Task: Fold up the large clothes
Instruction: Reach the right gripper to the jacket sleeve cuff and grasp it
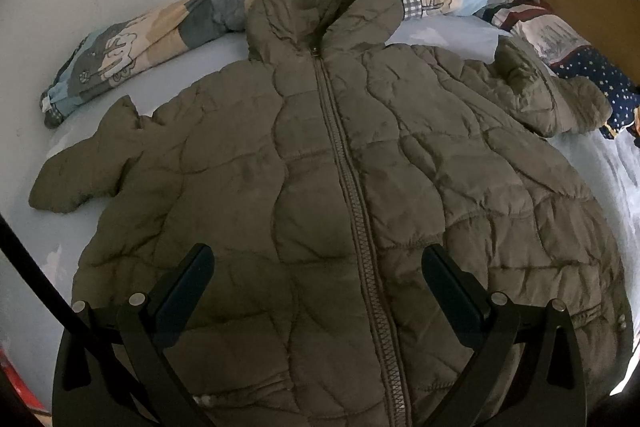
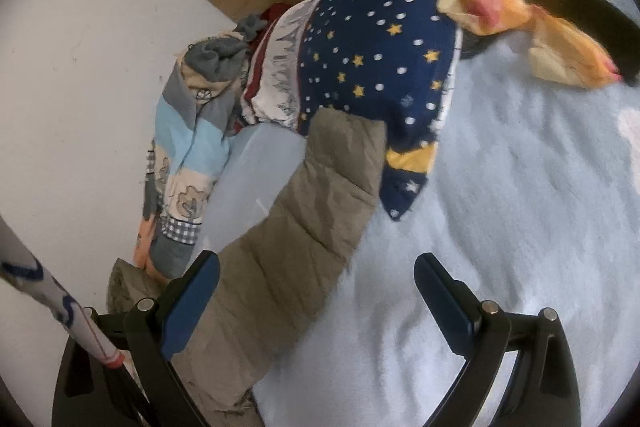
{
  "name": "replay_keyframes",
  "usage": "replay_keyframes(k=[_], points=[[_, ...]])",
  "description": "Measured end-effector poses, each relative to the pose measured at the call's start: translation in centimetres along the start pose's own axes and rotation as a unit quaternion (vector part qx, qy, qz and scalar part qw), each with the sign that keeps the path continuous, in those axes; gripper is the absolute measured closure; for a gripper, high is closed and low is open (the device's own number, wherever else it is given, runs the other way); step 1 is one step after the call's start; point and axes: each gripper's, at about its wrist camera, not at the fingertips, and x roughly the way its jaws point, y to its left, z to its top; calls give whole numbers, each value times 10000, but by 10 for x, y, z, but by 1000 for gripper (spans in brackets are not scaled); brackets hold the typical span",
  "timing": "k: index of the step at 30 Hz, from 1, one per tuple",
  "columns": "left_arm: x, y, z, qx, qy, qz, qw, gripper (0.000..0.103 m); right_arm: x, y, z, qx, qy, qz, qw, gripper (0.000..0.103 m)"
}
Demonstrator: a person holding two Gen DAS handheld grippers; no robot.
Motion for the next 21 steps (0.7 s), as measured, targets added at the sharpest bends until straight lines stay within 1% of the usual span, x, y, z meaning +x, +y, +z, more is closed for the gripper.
replay_keyframes(k=[2,3,5,6,7,8,9,10,12,15,19,20,21], points=[[1,0,0,14,3,23,10000,0,12,-5,11,138,91,-75,9998,2],[2,0,1,23,3,44,10000,0,18,-7,16,152,123,-45,9998,3],[4,0,1,40,14,74,10000,0,31,-8,25,98,213,-125,9996,4],[6,1,2,34,38,85,10000,0,39,-8,31,53,262,-148,9995,8],[7,1,1,24,57,89,9999,0,44,-8,35,7,299,-146,9994,17],[9,2,1,12,78,94,9999,0,52,-7,40,-71,380,-170,9991,22],[11,2,1,-2,112,111,9999,0,59,-5,45,-152,452,-180,9987,31],[13,3,1,-9,131,114,9998,0,64,-4,49,-217,490,-196,9984,37],[16,4,2,-19,163,121,9998,0,70,-1,56,-320,479,-269,9980,37],[19,3,1,14,182,141,9997,0,80,-3,66,-414,435,-583,9965,37],[20,0,1,67,187,151,9997,0,93,-9,78,-505,398,-860,9942,37],[21,0,1,73,186,156,9997,0,96,-11,80,-505,398,-880,9940,38],[21,-1,0,78,193,163,9997,0,103,-13,83,-516,438,-912,9935,40]])
